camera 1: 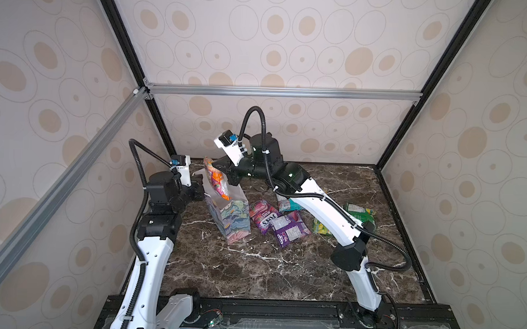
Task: Place the snacks into the paper bag
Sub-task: 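Lower the packet into the white bag and open the right gripper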
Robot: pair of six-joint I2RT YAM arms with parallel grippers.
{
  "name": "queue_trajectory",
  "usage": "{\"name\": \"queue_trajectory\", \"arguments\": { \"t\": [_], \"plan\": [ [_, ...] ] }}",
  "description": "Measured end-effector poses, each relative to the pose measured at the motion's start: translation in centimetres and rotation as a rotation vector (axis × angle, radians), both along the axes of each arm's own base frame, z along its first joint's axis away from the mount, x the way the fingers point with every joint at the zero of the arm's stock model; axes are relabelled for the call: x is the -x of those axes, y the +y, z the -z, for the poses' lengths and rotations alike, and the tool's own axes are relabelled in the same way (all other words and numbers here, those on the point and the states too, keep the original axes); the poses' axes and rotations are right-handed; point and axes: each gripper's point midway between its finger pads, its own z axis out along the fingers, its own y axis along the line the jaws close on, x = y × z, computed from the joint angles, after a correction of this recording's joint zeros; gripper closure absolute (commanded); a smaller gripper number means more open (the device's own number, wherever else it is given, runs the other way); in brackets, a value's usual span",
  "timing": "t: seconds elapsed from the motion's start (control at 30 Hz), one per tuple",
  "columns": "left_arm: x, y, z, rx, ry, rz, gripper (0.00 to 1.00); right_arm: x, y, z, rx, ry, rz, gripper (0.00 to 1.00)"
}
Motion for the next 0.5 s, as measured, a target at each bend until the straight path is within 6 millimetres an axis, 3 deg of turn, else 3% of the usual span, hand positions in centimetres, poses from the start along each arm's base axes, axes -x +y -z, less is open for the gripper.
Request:
{"name": "queue_trajectory", "arguments": {
  "t": [0.5],
  "plan": [
    [0.0, 0.0, 0.0, 0.0, 0.0, 0.0, 1.0, -2.7, 1.3, 3.6, 0.065, -0.036, 0.067, 1.0]
  ]
}}
